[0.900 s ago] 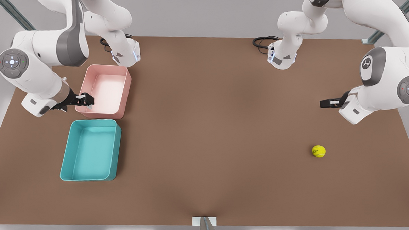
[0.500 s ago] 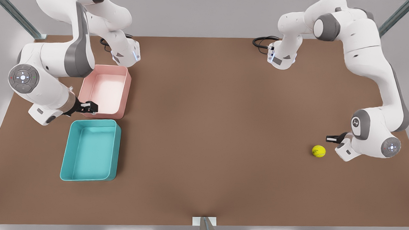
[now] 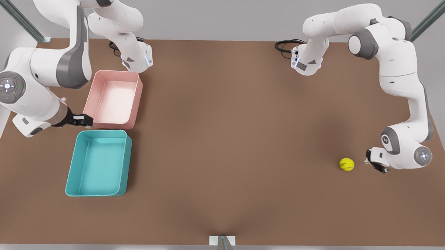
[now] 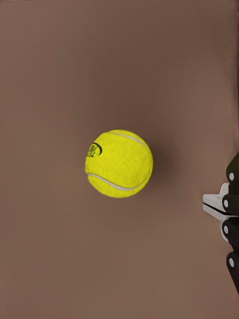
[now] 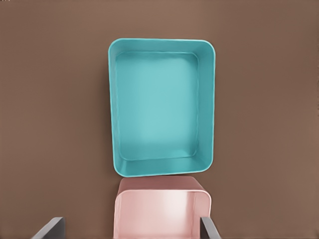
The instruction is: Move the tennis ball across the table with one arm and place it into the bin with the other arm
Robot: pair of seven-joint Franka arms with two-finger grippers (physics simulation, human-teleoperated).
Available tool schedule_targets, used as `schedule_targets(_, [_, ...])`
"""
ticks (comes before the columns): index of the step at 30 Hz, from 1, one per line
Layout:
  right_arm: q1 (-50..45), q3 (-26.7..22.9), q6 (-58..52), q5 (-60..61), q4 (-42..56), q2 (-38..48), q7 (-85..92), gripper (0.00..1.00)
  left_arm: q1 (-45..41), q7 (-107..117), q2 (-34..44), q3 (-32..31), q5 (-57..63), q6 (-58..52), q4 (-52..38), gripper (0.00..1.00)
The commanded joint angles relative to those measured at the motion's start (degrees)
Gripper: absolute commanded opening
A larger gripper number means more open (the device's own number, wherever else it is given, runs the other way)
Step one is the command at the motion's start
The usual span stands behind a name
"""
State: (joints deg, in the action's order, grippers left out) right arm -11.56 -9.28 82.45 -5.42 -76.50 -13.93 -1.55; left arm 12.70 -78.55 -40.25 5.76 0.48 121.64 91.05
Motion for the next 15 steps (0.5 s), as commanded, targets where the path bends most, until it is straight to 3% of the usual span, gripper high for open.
schedule_targets(1, [-0.04,-0.03,-0.45,-0.12,0.04,0.05,-1.35,1.00,0.05,-41.07,-0.62,0.40,0.40,5.10,0.45,0.21])
schedule_targets(8, [-0.13,0.06,-0.45,-0.03,0.04,-0.48,-1.35,1.00,-2.68,-22.70,-0.45,1.28,6.29,5.19,2.38,0.21])
schedule_targets(15, [-0.22,0.06,-0.27,-0.12,-0.05,-1.10,-1.26,1.00,-4.17,-22.62,-1.94,1.28,6.55,6.50,2.91,0.21])
